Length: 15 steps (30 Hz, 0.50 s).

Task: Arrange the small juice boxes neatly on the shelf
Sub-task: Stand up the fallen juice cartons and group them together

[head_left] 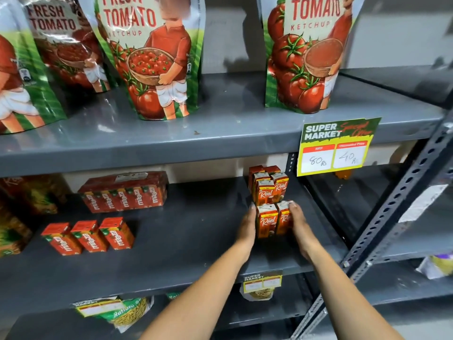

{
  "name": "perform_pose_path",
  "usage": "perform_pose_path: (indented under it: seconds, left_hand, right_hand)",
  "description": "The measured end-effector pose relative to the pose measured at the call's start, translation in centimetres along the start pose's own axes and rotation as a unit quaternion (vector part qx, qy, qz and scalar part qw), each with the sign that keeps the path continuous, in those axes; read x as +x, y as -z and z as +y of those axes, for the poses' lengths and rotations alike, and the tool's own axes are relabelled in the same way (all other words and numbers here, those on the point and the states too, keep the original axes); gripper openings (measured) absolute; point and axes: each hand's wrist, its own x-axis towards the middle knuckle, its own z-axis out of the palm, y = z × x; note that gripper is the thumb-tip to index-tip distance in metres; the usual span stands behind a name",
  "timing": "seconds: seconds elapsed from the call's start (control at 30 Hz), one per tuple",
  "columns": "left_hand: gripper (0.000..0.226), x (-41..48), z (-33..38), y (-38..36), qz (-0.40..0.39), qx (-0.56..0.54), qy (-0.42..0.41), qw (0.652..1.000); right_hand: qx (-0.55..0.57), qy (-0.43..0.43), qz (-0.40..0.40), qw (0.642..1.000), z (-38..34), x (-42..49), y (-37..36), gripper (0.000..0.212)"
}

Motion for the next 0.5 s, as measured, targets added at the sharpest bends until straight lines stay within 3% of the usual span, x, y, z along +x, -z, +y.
perform_pose_path:
  seconds: [0.27,0.5]
  left_hand:
    - [0.051,0.4,-0.5,-1.7,-0.001,-0.006,0.014,1.000]
    - [0.058,-2.0,-4.1,0.9,-0.053,-0.037,0.042,0.997]
  right_hand:
    - [0.011,0.003,-0.009,1.000,0.7,-0.8,-0.9,0.037]
    - [0.024,-0.015,-0.008,1.000,2.0,-4.1,-1.9,0.029]
